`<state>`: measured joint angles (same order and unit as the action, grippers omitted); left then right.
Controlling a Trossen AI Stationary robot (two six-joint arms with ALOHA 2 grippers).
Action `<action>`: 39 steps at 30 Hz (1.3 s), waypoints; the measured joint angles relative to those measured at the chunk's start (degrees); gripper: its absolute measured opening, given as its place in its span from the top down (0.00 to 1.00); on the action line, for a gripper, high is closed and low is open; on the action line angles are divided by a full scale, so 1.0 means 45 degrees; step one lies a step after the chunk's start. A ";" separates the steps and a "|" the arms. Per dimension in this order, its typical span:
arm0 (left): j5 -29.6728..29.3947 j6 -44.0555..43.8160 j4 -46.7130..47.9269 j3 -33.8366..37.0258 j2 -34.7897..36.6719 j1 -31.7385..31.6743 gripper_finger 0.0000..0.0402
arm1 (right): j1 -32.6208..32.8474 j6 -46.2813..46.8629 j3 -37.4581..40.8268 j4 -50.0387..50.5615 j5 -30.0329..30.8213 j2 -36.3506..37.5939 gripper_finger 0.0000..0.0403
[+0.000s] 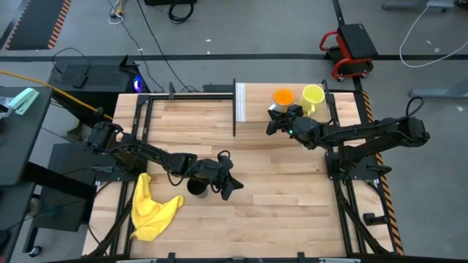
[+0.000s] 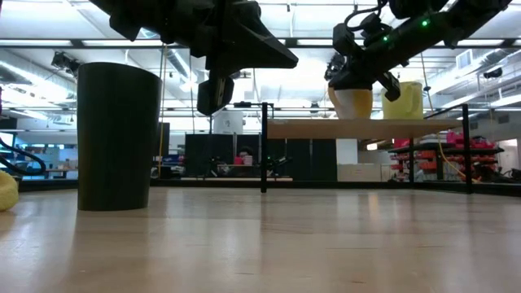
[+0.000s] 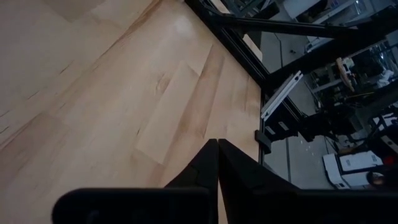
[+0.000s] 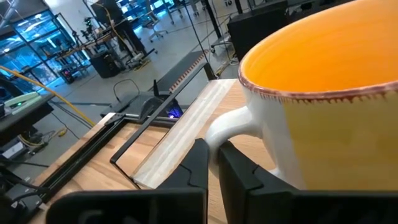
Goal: Stack small to large cups/mugs on shelf
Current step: Put the yellow mug on the shelf
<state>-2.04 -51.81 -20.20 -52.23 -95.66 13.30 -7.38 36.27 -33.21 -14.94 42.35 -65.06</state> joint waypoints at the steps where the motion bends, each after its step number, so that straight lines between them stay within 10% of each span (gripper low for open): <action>1: 0.0000 0.0000 0.0000 0.0000 0.0000 0.0000 0.97 | -0.0009 0.0075 0.0000 0.0061 0.0005 0.0004 0.94; 39: 0.0107 0.0134 0.0029 0.0000 0.0000 -0.0293 0.95 | 0.0180 0.2021 0.0005 0.2241 0.0000 0.1381 0.71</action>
<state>-1.56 -51.21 -20.08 -52.23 -95.66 11.98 -6.57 45.37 -33.19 -4.86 42.35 -58.85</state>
